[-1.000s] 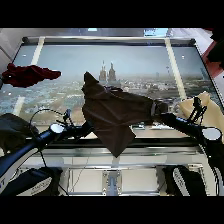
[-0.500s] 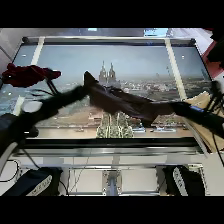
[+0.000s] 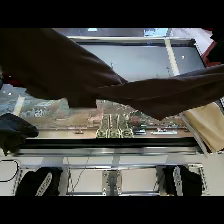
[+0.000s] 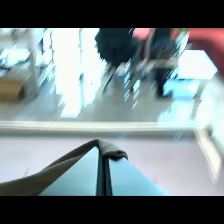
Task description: Fold the shirts.
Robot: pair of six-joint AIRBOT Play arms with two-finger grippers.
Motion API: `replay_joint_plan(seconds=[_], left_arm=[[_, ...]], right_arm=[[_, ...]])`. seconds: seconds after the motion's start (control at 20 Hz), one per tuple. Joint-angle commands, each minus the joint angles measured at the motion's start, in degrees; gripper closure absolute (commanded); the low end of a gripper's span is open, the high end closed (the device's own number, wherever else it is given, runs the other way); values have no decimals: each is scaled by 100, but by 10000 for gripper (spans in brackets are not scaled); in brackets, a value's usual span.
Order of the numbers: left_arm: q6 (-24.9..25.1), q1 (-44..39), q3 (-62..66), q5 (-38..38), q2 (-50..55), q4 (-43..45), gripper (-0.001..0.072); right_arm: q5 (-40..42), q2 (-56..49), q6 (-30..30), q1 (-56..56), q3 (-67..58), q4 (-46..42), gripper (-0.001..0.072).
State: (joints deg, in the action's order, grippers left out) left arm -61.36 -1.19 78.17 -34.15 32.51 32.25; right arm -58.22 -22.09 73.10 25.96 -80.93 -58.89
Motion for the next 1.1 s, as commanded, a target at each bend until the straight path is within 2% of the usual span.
replay_joint_plan(seconds=[0.0,0.1,0.2,0.3,0.4,0.45,0.55,0.65,0.8,0.95,1.05], left_arm=[[-1154,59,857,-192,-138,1974,696],[-1694,59,892,-651,-26,2791,697],[-2092,59,890,-1541,413,3434,697],[-2157,46,890,-2295,1167,3672,696],[-2146,33,890,-2634,2111,3683,696],[-2100,0,887,-2658,2614,3687,696],[-2013,-68,887,-2465,3711,3731,696],[-2033,-74,890,-2122,4837,3727,696],[-2455,-70,890,-1464,6255,3856,696],[-2529,-70,890,-1021,6896,3995,696],[-2645,-46,927,-837,6900,4522,696]], right_arm=[[560,-57,66,48,-1174,-715,685],[481,-444,66,48,-1521,-634,685],[122,-1016,61,48,-1508,-116,684],[-675,-1840,-2,48,-1274,614,684],[-1322,-2761,-310,-33,-730,1294,684],[-1368,-3156,-393,-166,-407,1351,683],[-1058,-3921,-619,-570,267,1123,684],[-352,-4666,-614,-990,852,750,684],[951,-5700,-603,-1445,1373,511,683],[1825,-6419,-544,-1591,1384,549,684],[2210,-6498,-544,-1545,1368,507,684]])
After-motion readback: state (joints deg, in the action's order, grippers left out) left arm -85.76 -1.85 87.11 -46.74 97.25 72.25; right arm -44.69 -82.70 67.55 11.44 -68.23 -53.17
